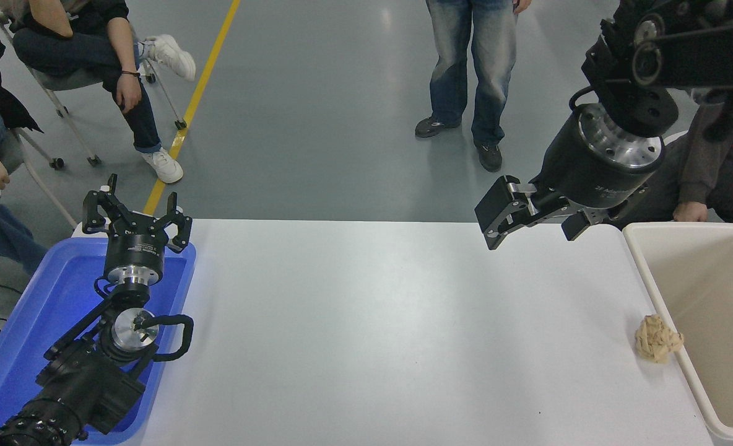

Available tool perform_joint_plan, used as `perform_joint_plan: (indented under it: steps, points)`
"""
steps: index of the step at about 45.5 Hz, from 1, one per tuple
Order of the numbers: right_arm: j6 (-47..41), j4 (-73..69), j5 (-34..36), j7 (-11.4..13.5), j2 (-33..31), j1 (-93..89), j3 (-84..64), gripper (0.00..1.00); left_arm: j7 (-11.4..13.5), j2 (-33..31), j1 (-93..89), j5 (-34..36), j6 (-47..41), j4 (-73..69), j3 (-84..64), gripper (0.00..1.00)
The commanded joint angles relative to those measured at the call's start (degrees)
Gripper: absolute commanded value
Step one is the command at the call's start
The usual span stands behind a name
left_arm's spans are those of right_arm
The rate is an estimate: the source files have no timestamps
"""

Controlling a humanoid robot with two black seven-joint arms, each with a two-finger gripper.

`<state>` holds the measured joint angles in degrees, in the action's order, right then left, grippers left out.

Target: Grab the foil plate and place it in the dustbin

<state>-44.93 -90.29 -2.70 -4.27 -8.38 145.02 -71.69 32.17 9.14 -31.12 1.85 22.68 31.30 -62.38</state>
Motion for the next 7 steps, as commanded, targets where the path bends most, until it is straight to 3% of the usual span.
perform_joint_plan:
  steps: [1,7]
  points:
    - [-0.1,-2.3,0.5,0.1,-0.9,1.5,-2.2,1.0,0.1,0.0,0.1,0.0,0.0,0.0,0.0,0.99]
    - [-0.1,-2.1,0.6,0.0,-1.0,1.2,-2.8,1.0,0.0,0.0,0.0,0.0,0.0,0.0,0.0,0.99]
